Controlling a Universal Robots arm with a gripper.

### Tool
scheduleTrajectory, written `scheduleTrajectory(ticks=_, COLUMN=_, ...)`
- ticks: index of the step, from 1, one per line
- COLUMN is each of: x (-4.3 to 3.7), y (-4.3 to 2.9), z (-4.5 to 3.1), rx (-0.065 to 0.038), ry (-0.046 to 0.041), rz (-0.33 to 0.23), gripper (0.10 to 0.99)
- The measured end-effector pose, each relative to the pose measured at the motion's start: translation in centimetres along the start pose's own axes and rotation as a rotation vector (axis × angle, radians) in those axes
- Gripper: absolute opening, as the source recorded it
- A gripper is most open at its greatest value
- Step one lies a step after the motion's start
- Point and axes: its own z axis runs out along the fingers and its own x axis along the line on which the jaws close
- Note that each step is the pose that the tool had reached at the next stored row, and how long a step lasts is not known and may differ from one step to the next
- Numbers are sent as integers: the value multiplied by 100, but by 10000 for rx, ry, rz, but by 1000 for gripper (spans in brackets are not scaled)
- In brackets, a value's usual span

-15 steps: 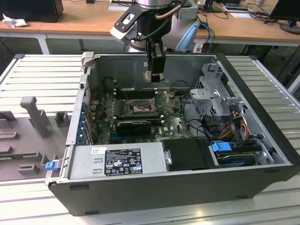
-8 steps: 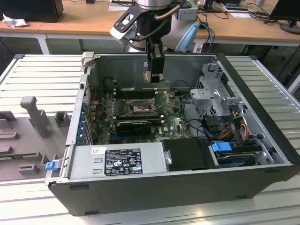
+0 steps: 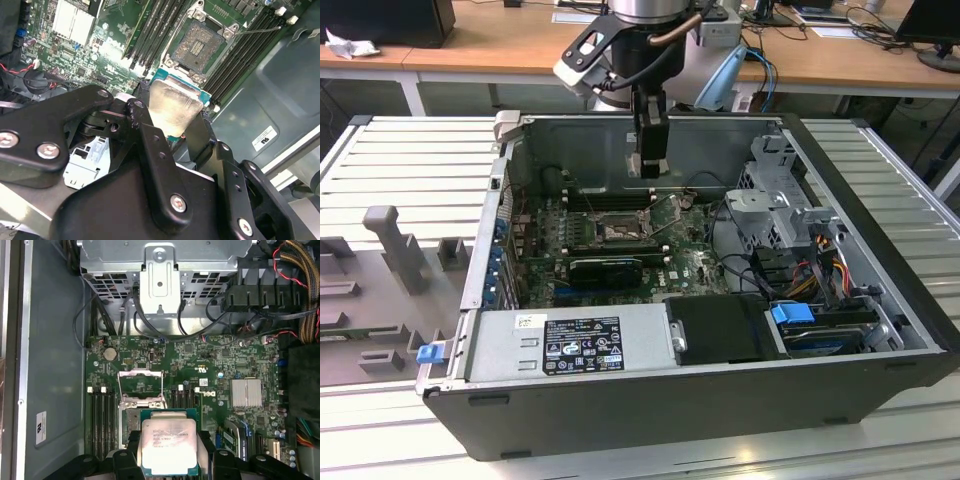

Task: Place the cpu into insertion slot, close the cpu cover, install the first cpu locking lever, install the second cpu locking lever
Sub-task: 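Place the cpu into insertion slot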

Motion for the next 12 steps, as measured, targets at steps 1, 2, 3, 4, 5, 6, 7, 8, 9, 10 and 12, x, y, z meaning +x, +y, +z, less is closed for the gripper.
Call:
scheduleTrajectory(ticks=1, x=0, y=0, z=5, rx=1, ry=-7, rz=3, gripper=529)
scheduleTrajectory(ticks=2, x=0, y=-1, z=13, rx=0, ry=-12, rz=5, gripper=529)
scheduleTrajectory(ticks=3, x=0, y=-2, z=25, rx=0, ry=-15, rz=17, gripper=529)
scheduleTrajectory(ticks=4, x=-1, y=-2, z=28, rx=1, ry=-19, rz=41, gripper=529)
scheduleTrajectory(ticks=5, x=-1, y=-3, z=29, rx=0, ry=-25, rz=101, gripper=529)
scheduleTrajectory(ticks=6, x=-1, y=-3, z=30, rx=-1, ry=-27, rz=148, gripper=529)
scheduleTrajectory(ticks=7, x=-1, y=-3, z=31, rx=-3, ry=-32, rz=214, gripper=529)
scheduleTrajectory(ticks=8, x=-1, y=-3, z=31, rx=-4, ry=-39, rz=302, gripper=529)
scheduleTrajectory(ticks=9, x=-1, y=-3, z=32, rx=-5, ry=-44, rz=358, gripper=529)
scheduleTrajectory(ticks=10, x=-1, y=-3, z=32, rx=-5, ry=-50, rz=421, gripper=529)
scheduleTrajectory(ticks=12, x=-1, y=-3, z=33, rx=-7, ry=-60, rz=539, gripper=529)
